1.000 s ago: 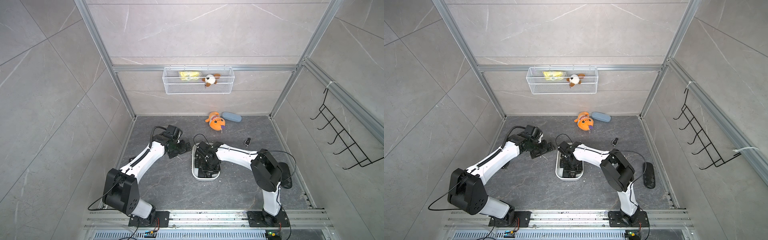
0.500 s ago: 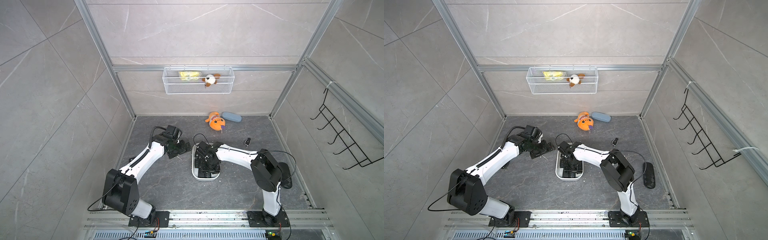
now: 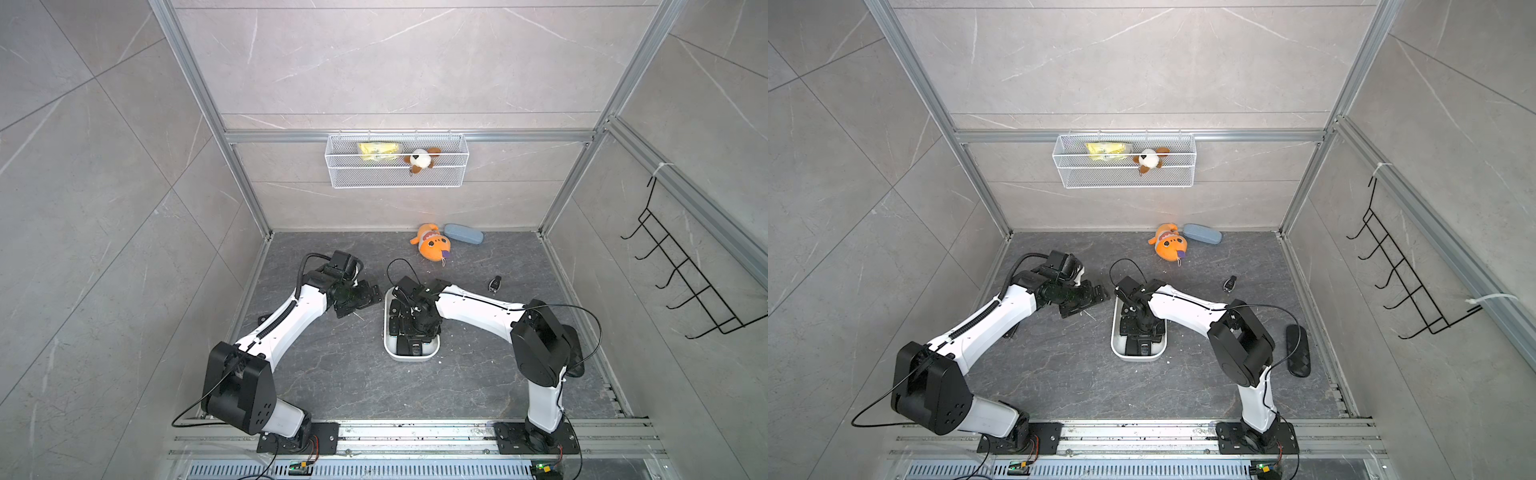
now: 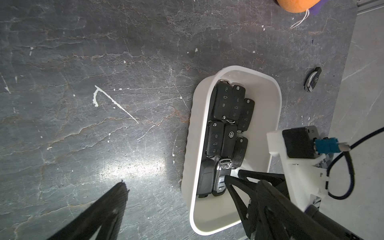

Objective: Place the car key into the storage box
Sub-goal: Place the car key in the storage box.

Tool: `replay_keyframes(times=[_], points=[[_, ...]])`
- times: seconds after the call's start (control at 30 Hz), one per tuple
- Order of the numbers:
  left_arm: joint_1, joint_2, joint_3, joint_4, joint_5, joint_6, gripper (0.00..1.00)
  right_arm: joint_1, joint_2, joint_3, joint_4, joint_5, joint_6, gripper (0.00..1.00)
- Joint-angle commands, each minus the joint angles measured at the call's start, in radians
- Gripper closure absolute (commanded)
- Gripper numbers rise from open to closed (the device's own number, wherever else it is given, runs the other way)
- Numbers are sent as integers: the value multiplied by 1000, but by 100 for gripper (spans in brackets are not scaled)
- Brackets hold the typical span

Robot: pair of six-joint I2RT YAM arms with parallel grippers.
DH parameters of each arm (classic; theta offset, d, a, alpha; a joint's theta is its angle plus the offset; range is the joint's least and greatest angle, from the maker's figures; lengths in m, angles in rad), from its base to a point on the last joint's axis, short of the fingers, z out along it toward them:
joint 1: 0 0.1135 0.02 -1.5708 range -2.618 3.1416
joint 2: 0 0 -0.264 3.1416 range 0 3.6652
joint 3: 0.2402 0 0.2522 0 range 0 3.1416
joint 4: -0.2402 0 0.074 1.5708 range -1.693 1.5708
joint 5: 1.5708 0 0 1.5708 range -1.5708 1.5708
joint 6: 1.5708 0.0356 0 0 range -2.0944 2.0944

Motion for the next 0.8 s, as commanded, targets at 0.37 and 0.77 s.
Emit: replay_keyframes(times=[0.37,0.77], points=[[4,-29,-1,-3,13,1,0,-17,120,59,18,0,-35,62],[5,-16,19,-1,17,4,0,-19,32,58,13,28,-41,60]])
